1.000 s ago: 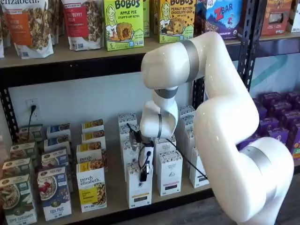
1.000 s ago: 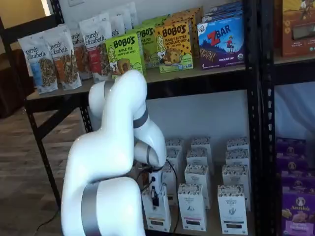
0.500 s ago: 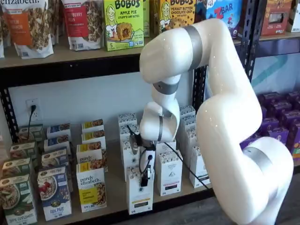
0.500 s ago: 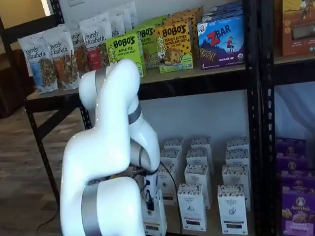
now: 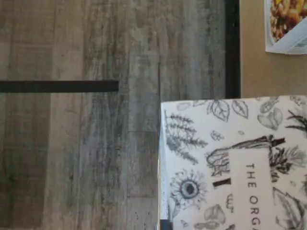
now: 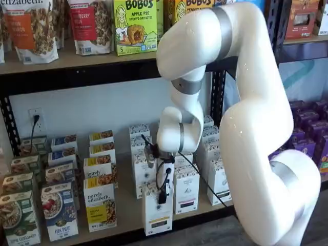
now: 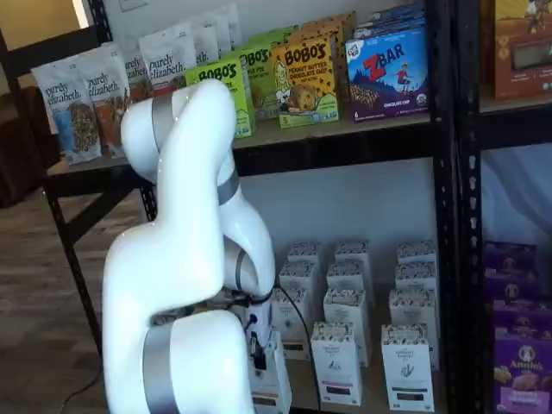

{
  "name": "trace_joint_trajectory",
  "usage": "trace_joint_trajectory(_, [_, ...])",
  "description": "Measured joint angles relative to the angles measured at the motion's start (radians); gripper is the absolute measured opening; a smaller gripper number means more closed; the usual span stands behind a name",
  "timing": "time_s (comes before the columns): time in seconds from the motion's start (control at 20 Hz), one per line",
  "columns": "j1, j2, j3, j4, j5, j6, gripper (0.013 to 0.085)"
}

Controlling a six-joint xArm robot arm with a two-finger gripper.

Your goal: Pick up the white box with a yellow strip in the middle, on the bottom shelf, the fourth box from the left

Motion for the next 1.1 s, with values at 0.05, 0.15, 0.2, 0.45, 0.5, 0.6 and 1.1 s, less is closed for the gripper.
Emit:
trace_joint_trajectory(0.05, [0.000, -0.019, 0.018, -0.016, 0.002, 0.016, 0.0450])
trace_joint_trajectory(0.15, [0.001, -0.056, 0.054, -0.055, 0.006, 0.055, 0.0450])
trace_joint_trajectory(0.2, [0.000, -0.082, 0.077, -0.084, 0.012, 0.082, 0.0450])
trace_joint_trajectory(0.45, [-0.002, -0.171, 0.161, -0.167, 0.008, 0.160, 0.0450])
trace_joint_trajectory(0.5, [-0.002, -0.187, 0.176, -0.186, 0.004, 0.178, 0.0450])
trace_joint_trajectory(0.6, [-0.002, -0.229, 0.212, -0.221, -0.002, 0.211, 0.0450])
trace_joint_trajectory(1.1, [-0.011, -0.457, 0.334, -0.305, 0.123, 0.292, 0.0450])
